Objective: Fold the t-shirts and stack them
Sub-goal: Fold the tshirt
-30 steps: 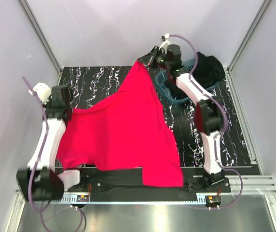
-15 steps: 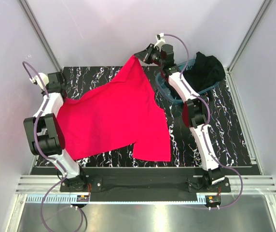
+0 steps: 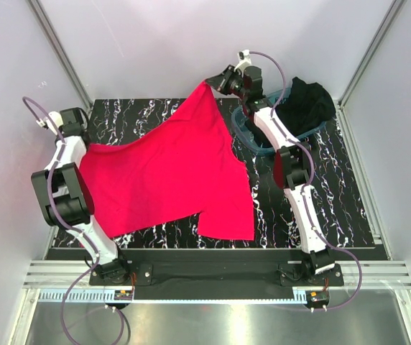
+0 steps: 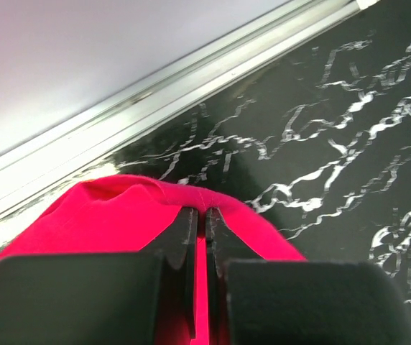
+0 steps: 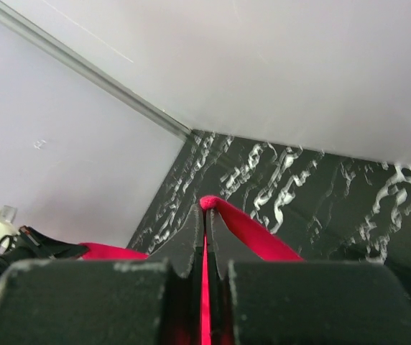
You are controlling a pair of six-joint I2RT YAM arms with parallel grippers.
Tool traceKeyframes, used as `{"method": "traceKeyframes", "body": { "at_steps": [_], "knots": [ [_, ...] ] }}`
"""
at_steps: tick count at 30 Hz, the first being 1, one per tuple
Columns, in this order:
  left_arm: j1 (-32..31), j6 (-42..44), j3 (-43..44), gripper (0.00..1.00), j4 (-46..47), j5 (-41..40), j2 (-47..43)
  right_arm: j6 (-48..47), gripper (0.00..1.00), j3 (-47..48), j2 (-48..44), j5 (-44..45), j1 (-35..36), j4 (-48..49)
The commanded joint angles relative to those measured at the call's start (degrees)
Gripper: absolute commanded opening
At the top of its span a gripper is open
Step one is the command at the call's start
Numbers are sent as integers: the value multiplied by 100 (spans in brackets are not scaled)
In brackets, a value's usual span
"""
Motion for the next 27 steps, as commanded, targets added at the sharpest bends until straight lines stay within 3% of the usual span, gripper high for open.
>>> {"method": "traceKeyframes", "body": {
  "at_steps": [1,12,21,27],
  "knots": [
    [164,104,390,0,-330,191,-103,-21,0,-433,-539,-43,-39,-101],
    [305,693,1041,0,-1586,613,257,-188,0,-1990,-2086,-263,-48,-1656],
    [331,1054,1191,0,-2018,727,486,-285,0,-1825,-2421,-377,-101,-3616],
    [375,1185,1199,0,-2132,666,442,-241,0,-2281,-2597,-509,-110,-4091]
  ]
}}
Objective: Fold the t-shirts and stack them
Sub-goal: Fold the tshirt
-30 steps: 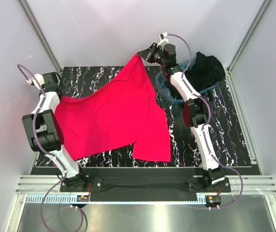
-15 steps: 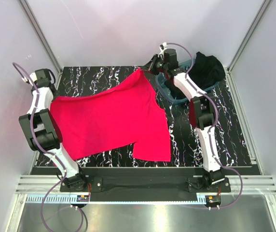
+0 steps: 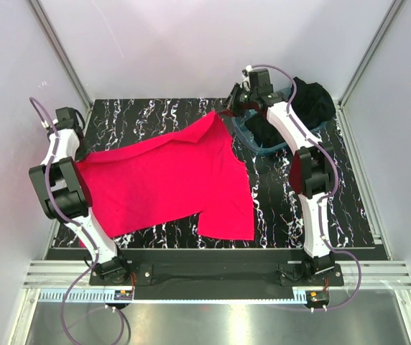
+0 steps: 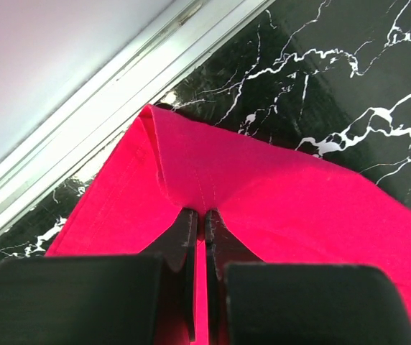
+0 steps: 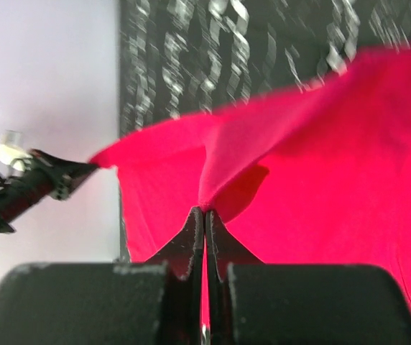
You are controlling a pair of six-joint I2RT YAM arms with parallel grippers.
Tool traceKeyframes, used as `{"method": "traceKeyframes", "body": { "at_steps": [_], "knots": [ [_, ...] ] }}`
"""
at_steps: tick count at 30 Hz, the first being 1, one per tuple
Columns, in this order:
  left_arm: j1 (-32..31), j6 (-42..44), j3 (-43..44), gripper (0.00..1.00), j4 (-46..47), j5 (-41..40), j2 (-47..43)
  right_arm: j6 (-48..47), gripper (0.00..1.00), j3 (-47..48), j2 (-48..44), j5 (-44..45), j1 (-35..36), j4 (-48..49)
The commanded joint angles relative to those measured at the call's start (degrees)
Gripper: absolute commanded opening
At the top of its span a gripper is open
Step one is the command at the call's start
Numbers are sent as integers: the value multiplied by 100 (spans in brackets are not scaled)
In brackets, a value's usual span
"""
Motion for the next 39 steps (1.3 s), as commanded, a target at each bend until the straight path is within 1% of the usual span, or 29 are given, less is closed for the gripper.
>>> {"method": "traceKeyframes", "body": {
  "at_steps": [1,8,17,27,30,35,39],
  "knots": [
    [84,213,275,0,-61,-12,-76,-118,0,-168,-369,-138,-62,-660],
    [278,415,248,0,-236,-117,-94,-426,0,-511,-571,64,-114,-1091],
    [322,529,152,0,-289,-109,-76,-901,0,-265,-580,302,-167,-1733],
    [322,547,-226,0,-184,-126,-32,-1042,0,-818,-668,354,-158,-1777],
    [322,556,-270,0,-210,-170,21,-1103,0,-1002,-633,320,-167,-1891],
    [322,538,-340,0,-149,-188,3,-1200,0,-1459,-730,495,-158,-1786],
    [322,503,-332,0,-166,-170,38,-1261,0,-1522,-589,539,-158,-1786]
  ]
}}
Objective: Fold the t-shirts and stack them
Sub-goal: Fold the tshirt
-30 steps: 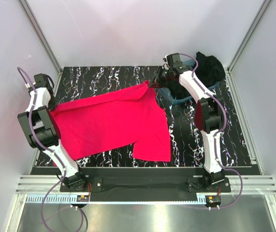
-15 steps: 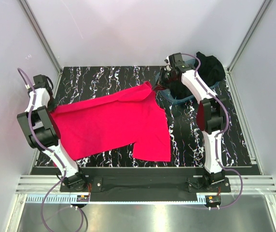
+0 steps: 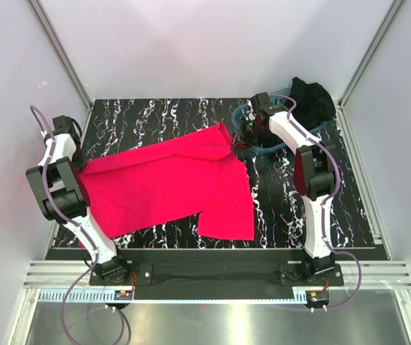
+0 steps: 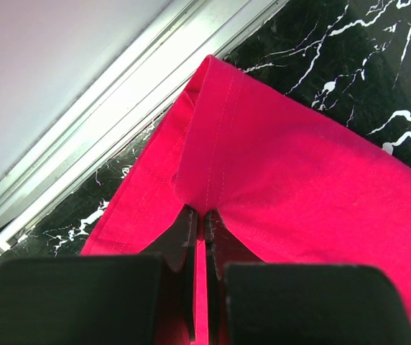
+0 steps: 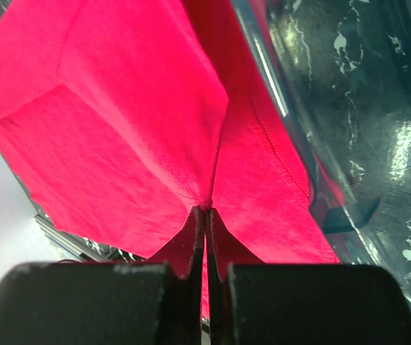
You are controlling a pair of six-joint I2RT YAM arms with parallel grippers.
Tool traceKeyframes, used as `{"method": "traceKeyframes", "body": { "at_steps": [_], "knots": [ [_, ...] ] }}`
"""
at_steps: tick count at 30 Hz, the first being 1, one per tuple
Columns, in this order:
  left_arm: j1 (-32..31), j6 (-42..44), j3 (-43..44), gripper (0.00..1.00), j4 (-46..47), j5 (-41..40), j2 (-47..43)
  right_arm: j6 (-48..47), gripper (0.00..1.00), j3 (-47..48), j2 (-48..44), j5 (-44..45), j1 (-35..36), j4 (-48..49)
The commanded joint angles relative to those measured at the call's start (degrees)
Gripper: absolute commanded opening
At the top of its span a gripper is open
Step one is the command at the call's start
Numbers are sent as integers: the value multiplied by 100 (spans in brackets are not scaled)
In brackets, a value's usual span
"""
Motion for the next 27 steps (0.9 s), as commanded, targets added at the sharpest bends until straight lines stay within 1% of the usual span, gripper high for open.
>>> {"method": "traceKeyframes", "body": {
  "at_steps": [1,6,10,13,14,20,24,27],
  "knots": [
    [38,22,-4,0,127,-120,21,-173,0,45,-229,96,-29,32],
    [38,5,13,0,118,-93,-41,-24,0,511,-289,-45,-29,-99],
    [47,31,5,0,135,-146,-164,266,0,669,-561,-474,-29,-135],
    [47,40,22,0,136,-190,-190,626,0,354,-772,-748,-29,84],
    [47,40,22,0,135,-190,-181,740,0,66,-834,-757,-29,163],
    [47,13,-13,0,179,-137,-94,1197,0,-1261,-1213,-529,-29,1033],
    [47,22,-48,0,197,-146,-50,1128,0,-1370,-906,-520,-21,1192],
    [55,31,-22,0,188,-190,-23,1049,0,-1256,-713,-415,-38,1192]
  ]
}}
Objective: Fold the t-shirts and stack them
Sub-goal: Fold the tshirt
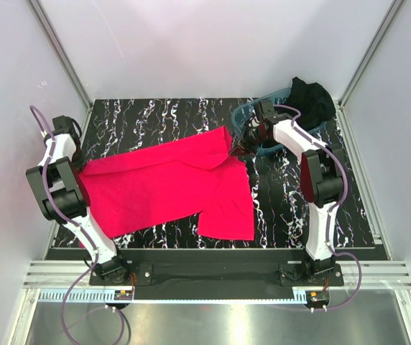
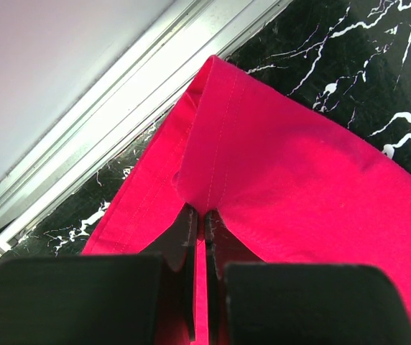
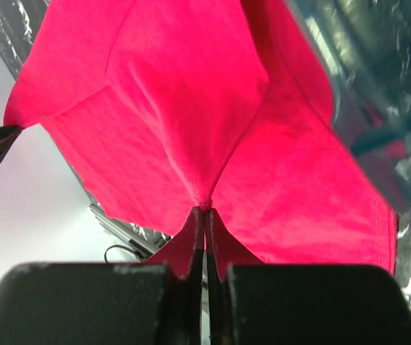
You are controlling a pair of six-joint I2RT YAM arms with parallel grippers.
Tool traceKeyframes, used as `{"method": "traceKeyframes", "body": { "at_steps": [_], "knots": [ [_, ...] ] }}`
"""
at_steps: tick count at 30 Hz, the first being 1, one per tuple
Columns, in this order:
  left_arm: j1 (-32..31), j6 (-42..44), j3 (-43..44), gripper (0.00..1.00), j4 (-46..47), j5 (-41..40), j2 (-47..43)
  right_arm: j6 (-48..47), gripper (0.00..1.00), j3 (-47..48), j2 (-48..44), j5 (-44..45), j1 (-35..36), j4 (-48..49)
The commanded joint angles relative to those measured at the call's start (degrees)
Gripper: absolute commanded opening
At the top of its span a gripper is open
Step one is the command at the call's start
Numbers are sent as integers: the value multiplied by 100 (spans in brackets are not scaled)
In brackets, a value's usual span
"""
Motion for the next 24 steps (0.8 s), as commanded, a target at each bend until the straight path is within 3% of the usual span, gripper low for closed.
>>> {"method": "traceKeyframes", "body": {
  "at_steps": [1,24],
  "knots": [
    [42,33,-19,0,153,-181,-23,11,0,165,154,97,-29,351],
    [42,-81,-107,0,232,-524,258,-525,0,78,93,326,-12,-88]
  ]
}}
